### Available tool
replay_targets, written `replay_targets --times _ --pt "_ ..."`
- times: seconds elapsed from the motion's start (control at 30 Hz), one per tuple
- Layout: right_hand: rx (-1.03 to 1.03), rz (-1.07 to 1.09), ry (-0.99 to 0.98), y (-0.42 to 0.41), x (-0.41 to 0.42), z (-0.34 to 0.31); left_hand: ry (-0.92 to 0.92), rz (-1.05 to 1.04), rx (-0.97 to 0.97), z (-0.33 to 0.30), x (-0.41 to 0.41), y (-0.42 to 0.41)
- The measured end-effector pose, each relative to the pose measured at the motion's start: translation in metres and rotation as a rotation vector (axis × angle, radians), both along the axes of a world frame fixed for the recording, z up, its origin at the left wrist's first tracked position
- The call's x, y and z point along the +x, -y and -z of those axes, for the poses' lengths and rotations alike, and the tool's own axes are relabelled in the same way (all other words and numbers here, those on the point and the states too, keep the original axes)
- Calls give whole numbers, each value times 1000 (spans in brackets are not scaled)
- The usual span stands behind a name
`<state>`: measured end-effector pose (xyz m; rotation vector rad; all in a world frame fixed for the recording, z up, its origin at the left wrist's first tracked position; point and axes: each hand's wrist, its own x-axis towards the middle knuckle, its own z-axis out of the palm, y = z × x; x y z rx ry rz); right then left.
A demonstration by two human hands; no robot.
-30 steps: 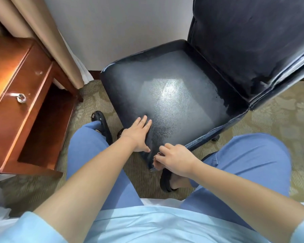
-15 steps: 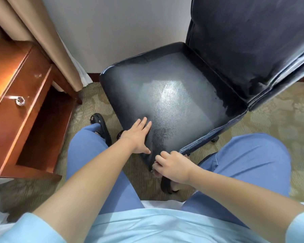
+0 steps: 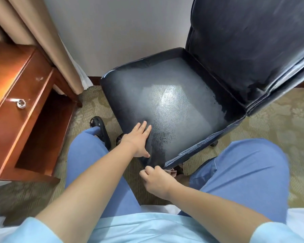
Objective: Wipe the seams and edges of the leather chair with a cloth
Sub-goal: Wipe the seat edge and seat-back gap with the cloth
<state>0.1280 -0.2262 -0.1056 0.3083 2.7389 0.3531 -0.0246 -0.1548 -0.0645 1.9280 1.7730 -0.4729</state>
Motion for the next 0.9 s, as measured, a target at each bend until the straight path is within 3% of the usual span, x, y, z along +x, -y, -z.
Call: replay_targets --times 0.2,0.47,0.67,0.9 --pt "35 -39 -235 -29 38 -22 6 14 0 -1 -1 1" --pt "-17 0 -190 -25 39 -24 25 -8 3 1 0 2" --pt "-62 6 94 1 -2 -8 8 -4 6 1 1 1" --pt "-81 214 -141 -20 36 -37 17 8 -4 4 1 0"
